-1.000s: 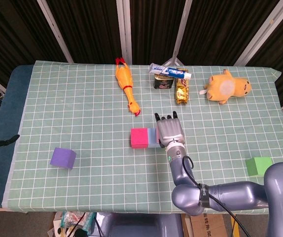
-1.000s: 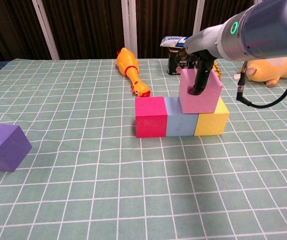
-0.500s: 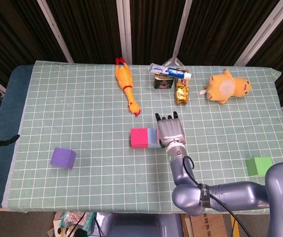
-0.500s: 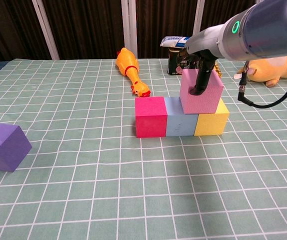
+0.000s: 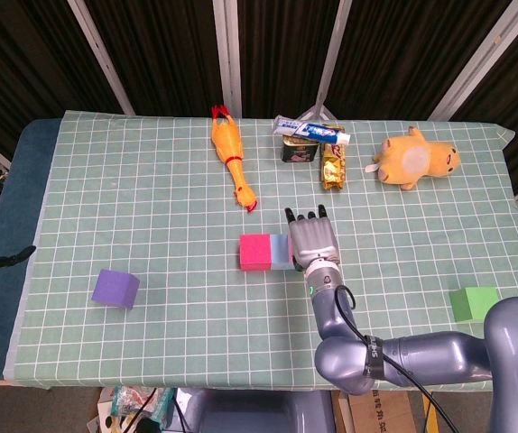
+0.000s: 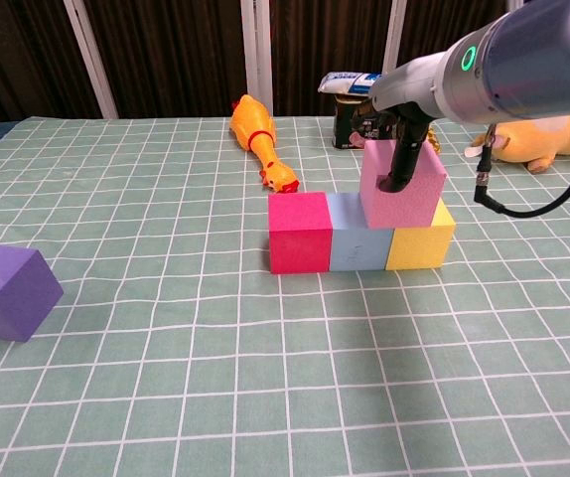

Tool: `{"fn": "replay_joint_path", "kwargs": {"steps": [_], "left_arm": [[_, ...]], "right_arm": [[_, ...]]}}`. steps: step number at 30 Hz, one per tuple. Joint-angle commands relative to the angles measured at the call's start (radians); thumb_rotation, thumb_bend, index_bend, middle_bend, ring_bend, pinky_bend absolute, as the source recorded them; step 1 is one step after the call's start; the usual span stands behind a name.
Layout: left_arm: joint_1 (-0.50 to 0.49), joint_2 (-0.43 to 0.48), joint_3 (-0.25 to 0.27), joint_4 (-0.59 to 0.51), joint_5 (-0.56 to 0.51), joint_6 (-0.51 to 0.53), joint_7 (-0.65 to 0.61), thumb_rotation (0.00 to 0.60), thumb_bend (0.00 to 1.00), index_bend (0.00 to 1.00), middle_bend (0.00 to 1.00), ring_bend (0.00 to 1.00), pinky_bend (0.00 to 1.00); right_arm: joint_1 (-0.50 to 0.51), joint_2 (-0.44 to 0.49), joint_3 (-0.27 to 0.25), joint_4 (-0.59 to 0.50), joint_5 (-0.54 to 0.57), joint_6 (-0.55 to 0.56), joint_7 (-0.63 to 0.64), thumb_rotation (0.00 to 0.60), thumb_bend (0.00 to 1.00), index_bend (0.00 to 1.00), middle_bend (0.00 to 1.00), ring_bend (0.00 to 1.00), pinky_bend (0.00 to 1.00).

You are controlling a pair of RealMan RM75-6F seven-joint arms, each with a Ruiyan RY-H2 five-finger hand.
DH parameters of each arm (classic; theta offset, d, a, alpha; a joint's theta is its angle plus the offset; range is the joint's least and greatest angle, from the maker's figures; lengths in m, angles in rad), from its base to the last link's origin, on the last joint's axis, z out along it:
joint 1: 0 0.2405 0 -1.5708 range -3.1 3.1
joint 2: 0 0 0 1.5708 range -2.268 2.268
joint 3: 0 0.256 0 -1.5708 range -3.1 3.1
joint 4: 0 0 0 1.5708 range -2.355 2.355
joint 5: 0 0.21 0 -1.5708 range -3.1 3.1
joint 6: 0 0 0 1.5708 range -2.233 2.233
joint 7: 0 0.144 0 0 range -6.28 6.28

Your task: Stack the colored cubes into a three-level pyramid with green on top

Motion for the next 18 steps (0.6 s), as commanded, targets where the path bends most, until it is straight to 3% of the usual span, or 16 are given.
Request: {"fn": "replay_joint_path", "kwargs": {"steps": [1, 9, 18], "left_arm": [[0.000, 0.000, 0.000, 0.000, 0.000, 0.000, 0.000, 0.600, 0.10, 0.00, 0.01, 0.00, 0.05], [0.000, 0.000, 0.000, 0.001, -0.001, -0.001, 0.001, 0.600, 0.11, 0.00, 0.01, 0.00, 0.05], [-0.001, -0.001, 0.000, 0.002, -0.003, -0.002, 0.002, 0.600, 0.10, 0.00, 0.01, 0.00, 0.05]], "right_arm": [[-0.001, -0.001, 0.000, 0.001, -0.001, -0.001, 0.001, 0.600, 0.41, 0.00, 0.32, 0.18, 0.00], [-0.004, -0.006, -0.005, 0.004, -0.004, -0.004, 0.001, 0.600, 0.41, 0.00, 0.31, 0.12, 0.00], [-0.005, -0.002, -0.005, 0.002, -0.006, -0.007, -0.001, 0.600, 0.41, 0.00, 0.15, 0.06, 0.00]]}}
